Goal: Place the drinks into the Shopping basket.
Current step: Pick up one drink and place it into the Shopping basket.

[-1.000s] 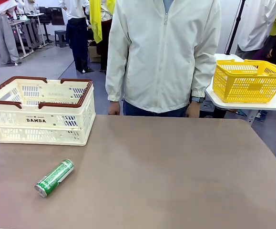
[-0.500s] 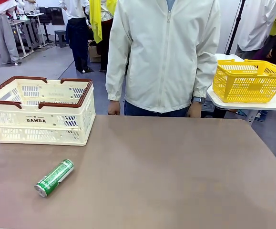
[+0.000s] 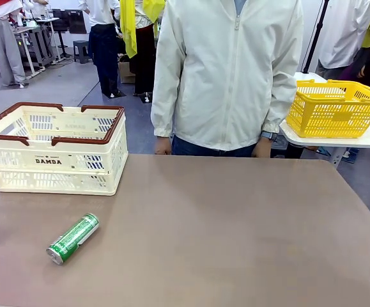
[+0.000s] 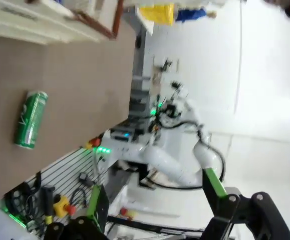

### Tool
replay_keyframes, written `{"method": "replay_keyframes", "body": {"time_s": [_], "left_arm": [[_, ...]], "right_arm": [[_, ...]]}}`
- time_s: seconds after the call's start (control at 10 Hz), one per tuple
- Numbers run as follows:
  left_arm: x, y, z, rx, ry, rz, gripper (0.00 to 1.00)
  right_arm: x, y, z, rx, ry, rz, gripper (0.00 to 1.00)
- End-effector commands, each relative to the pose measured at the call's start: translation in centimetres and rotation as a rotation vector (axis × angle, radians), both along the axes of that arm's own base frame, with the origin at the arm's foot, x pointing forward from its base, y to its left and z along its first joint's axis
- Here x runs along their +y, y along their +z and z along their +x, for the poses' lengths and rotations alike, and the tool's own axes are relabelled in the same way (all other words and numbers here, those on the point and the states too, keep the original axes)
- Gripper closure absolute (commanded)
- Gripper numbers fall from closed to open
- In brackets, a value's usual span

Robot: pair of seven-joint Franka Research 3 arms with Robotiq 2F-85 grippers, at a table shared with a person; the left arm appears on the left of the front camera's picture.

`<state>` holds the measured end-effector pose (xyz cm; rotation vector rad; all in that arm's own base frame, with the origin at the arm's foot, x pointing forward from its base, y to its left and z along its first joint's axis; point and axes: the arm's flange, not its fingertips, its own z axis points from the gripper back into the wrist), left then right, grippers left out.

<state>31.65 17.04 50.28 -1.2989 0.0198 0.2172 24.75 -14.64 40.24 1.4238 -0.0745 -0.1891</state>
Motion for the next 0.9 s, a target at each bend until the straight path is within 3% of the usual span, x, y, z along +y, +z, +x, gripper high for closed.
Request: {"method": "replay_keyframes", "body": {"time_s": [0.0,0.1,0.4,0.7,0.8], "left_arm": [[-6.9,1.2,-6.1,-0.154,-0.105,0.142,0.0],[-10.0,0.5,-8.0,-0.213,-0.118,0.263,0.0],[-18.5,-6.0,-11.8,-0.375,-0.288,0.629,0.0],[-24.1,-10.5,-12.8,-0.73,-0.571,0.831,0.0],[-25.6,-11.4,-13.0,-0.763,-0.59,0.858,0.0]], "right_arm": [[-0.1,0.7,-0.1,0.012,0.002,0.002,0.0],[-0.1,0.7,-0.1,0.012,0.002,0.002,0.0],[-0.1,0.7,-0.1,0.012,0.002,0.002,0.0],[-0.1,0.7,-0.1,0.012,0.002,0.002,0.0],[-0.1,0.7,-0.1,0.012,0.002,0.002,0.0]]}}
